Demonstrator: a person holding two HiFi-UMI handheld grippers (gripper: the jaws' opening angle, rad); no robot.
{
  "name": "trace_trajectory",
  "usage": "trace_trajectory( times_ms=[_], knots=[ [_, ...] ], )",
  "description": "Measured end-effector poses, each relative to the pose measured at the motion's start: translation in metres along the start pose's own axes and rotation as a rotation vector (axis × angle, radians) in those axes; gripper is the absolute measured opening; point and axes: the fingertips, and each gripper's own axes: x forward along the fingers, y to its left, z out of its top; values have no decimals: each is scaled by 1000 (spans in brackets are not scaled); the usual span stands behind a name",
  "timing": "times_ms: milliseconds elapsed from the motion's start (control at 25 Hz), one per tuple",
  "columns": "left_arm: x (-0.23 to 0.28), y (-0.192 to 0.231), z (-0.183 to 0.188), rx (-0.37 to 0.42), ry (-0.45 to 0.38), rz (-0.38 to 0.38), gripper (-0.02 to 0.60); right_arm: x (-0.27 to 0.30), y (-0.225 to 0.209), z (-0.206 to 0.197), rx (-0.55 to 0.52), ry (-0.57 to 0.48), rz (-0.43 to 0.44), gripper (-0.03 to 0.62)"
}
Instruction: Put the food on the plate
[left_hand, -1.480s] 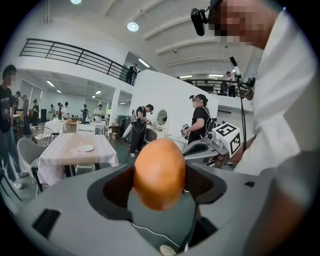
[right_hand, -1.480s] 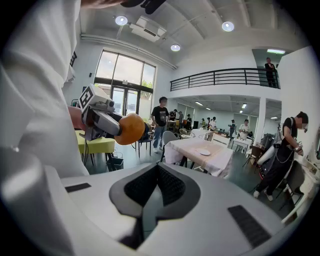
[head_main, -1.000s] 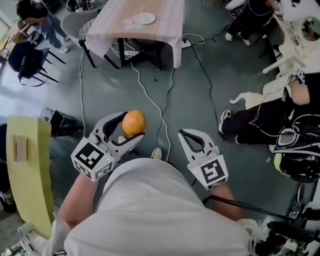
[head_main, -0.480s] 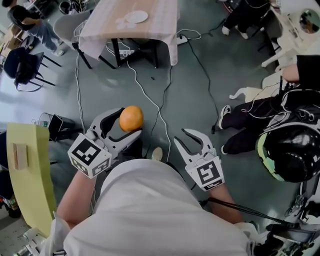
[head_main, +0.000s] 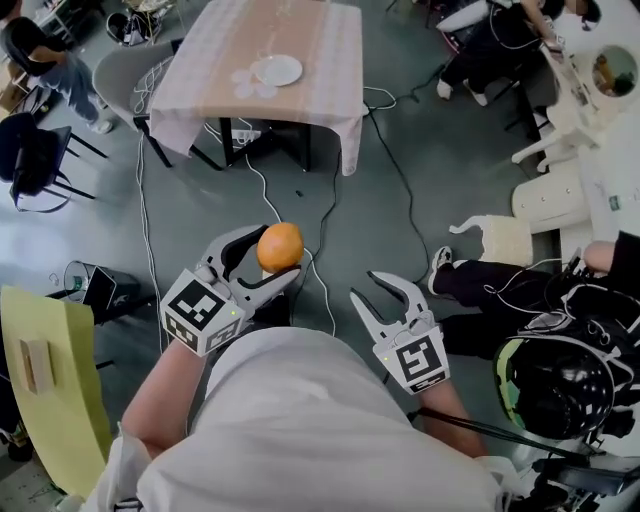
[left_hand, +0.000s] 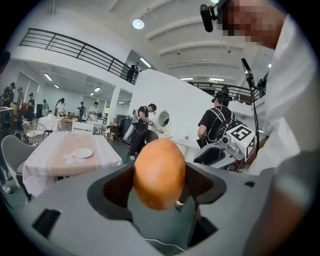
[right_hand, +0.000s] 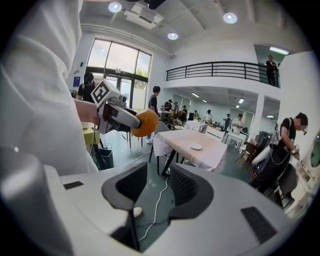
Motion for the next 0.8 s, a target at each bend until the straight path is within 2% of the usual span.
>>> trace_trajectory(
  times_ms=[80, 280, 560, 800],
  knots=[
    [5, 35, 14, -12, -13, -17, 344, 29, -15, 20, -32, 13, -4, 141],
    [4, 112, 39, -6, -23, -27, 343, 90, -45, 66, -31, 13, -3, 141],
    [18, 201, 48, 12, 7, 46, 342, 144, -73, 89, -45, 23, 17, 141],
    [61, 268, 59, 58, 67, 117, 342, 181, -113, 95, -32, 0, 53, 141]
  ],
)
